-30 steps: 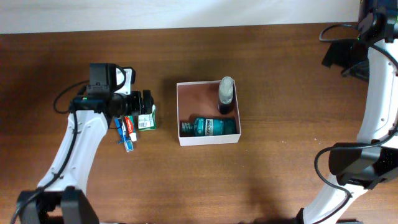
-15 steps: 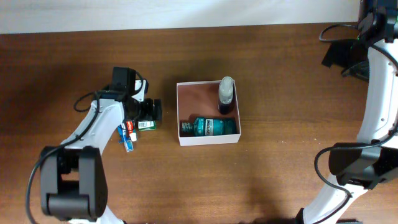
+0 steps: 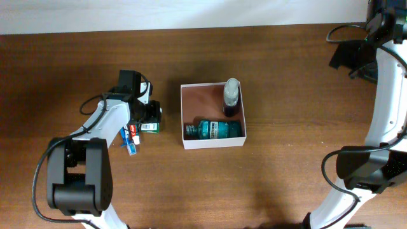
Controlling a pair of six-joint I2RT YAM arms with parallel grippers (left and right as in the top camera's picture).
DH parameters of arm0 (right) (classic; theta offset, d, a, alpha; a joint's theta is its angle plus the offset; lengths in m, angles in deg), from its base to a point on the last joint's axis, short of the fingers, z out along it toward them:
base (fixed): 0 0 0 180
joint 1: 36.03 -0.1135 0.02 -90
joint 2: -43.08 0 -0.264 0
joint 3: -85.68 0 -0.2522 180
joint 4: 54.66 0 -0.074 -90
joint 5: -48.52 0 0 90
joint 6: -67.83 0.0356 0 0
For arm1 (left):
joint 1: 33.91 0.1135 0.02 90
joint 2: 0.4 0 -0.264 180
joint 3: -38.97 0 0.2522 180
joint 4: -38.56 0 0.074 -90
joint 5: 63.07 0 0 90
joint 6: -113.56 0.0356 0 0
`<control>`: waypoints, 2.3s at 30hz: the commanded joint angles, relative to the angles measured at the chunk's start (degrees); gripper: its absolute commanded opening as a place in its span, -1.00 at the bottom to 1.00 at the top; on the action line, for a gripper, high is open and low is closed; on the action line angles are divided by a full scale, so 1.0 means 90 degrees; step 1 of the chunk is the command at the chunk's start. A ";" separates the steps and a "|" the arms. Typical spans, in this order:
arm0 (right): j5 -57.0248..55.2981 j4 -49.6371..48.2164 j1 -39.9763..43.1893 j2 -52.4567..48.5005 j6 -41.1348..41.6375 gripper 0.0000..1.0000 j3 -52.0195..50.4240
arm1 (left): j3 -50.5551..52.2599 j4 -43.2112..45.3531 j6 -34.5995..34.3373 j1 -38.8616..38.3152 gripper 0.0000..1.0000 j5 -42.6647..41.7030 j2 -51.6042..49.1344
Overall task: Pack container
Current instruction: 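Move the left gripper over the green soap packet and lower, then close the left gripper on the soap packet and lift it, then carry the soap packet right into the box and open the gripper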
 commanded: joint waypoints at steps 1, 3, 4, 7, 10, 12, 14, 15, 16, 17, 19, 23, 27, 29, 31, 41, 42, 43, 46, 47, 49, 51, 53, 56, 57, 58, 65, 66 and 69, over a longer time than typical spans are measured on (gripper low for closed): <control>-0.0100 -0.0002 0.0019 0.0185 0.0007 0.97 0.0109 | -0.0121 0.0024 0.0010 0.0015 0.22 0.0029 -0.0083; -0.0100 -0.0002 0.0019 0.0185 0.0007 0.97 0.0109 | -0.0121 0.0019 0.0010 0.0015 0.24 0.0027 -0.0126; -0.0100 -0.0005 0.0019 0.0185 0.0007 0.97 0.0109 | -0.0121 0.0019 0.0010 0.0015 0.28 0.0029 -0.0168; -0.0100 -0.0005 0.0019 0.0185 0.0007 0.97 0.0109 | -0.0121 0.0019 0.0010 0.0015 0.32 0.0027 -0.0294; -0.0100 -0.0002 0.0019 0.0185 0.0007 0.97 0.0109 | -0.0121 0.0022 0.0012 0.0015 0.32 0.0027 -0.0440; -0.0100 -0.0002 0.0019 0.0185 0.0007 0.97 0.0109 | -0.0121 0.0022 0.0012 0.0015 0.29 0.0027 -0.0517; -0.0100 -0.0002 0.0019 0.0185 0.0007 0.97 0.0109 | -0.0121 0.0027 0.0012 0.0015 0.14 0.0027 -0.0539; -0.0100 -0.0002 0.0019 0.0185 0.0007 0.97 0.0109 | -0.0121 0.0046 0.0012 0.0015 0.02 0.0027 -0.0539; -0.0100 -0.0002 0.0019 0.0185 0.0007 0.97 0.0109 | -0.0131 0.0063 0.0012 0.0015 -0.06 0.0027 -0.0537; -0.0100 -0.0002 0.0019 0.0185 0.0007 0.97 0.0109 | -0.0146 0.0068 0.0012 0.0015 -0.10 0.0027 -0.0537; -0.0100 -0.0005 0.0019 0.0185 0.0007 0.97 0.0109 | -0.0185 0.0068 0.0012 0.0015 -0.18 0.0027 -0.0537; -0.0100 -0.0002 0.0019 0.0185 0.0007 0.97 0.0109 | -0.0413 -0.0022 0.0012 0.0015 -0.46 0.0024 -0.0525; -0.0100 -0.0002 0.0019 0.0185 0.0007 0.97 0.0109 | -0.1115 -0.0695 0.0012 0.0015 -0.56 0.0027 -0.0466; -0.0100 -0.0002 0.0019 0.0185 0.0007 0.97 0.0109 | -0.1630 -0.1163 0.0012 0.0015 -0.56 0.0029 -0.0440; -0.0100 -0.0002 0.0019 0.0185 0.0007 0.97 0.0109 | -0.2147 -0.1591 0.0012 0.0012 -0.57 0.0029 -0.0410; -0.0100 -0.0002 0.0019 0.0185 0.0007 0.97 0.0109 | -0.4129 -0.2946 0.0010 -0.0418 -0.71 0.0019 -0.0240; -0.0100 -0.0002 0.0019 0.0185 0.0007 0.97 0.0109 | -0.4141 -0.2943 0.0010 -0.0532 -0.71 0.0015 -0.0211; -0.0100 -0.0002 0.0019 0.0185 0.0007 0.96 0.0109 | -0.4141 -0.2943 0.0010 -0.0653 -0.71 0.0017 -0.0204; -0.0100 -0.0002 0.0019 0.0185 0.0007 0.97 0.0109 | -0.4138 -0.3028 0.0010 -0.1122 -0.71 0.0019 -0.0211; -0.0100 -0.0002 0.0019 0.0185 0.0007 0.97 0.0109 | -0.4138 -0.3062 0.0010 -0.1302 -0.72 0.0022 -0.0211; -0.0100 -0.0002 0.0019 0.0185 0.0007 0.97 0.0109 | -0.4138 -0.3062 0.0010 -0.1581 -0.71 0.0034 -0.0211; -0.0100 -0.0002 0.0019 0.0185 0.0007 0.97 0.0109 | -0.4136 -0.3062 0.0010 -0.1834 -0.71 0.0151 -0.0211; -0.0100 -0.0002 0.0019 0.0185 0.0007 0.97 0.0109 | -0.4116 -0.3092 0.0010 -0.2086 -0.71 0.0357 -0.0221; -0.0100 -0.0002 0.0019 0.0185 0.0007 0.97 0.0109 | -0.4012 -0.3181 0.0007 -0.2402 -0.71 0.0532 -0.0223; -0.0100 -0.0002 0.0019 0.0185 0.0007 0.97 0.0109 | -0.3956 -0.3213 0.0005 -0.2492 -0.71 0.0578 -0.0223; -0.0100 -0.0002 0.0019 0.0185 0.0007 0.97 0.0109 | -0.3893 -0.3232 0.0002 -0.2557 -0.73 0.0619 -0.0223; -0.0100 -0.0002 0.0019 0.0185 0.0007 0.97 0.0109 | -0.3279 -0.3194 -0.0039 -0.2681 -0.73 0.0644 -0.0223; -0.0100 -0.0002 0.0019 0.0185 0.0007 0.97 0.0109 | -0.3232 -0.3191 -0.0039 -0.2679 -0.73 0.0644 -0.0223; -0.0100 -0.0002 0.0019 0.0185 0.0007 0.97 0.0109 | -0.3215 -0.3145 -0.0039 -0.2679 -0.73 0.0644 -0.0223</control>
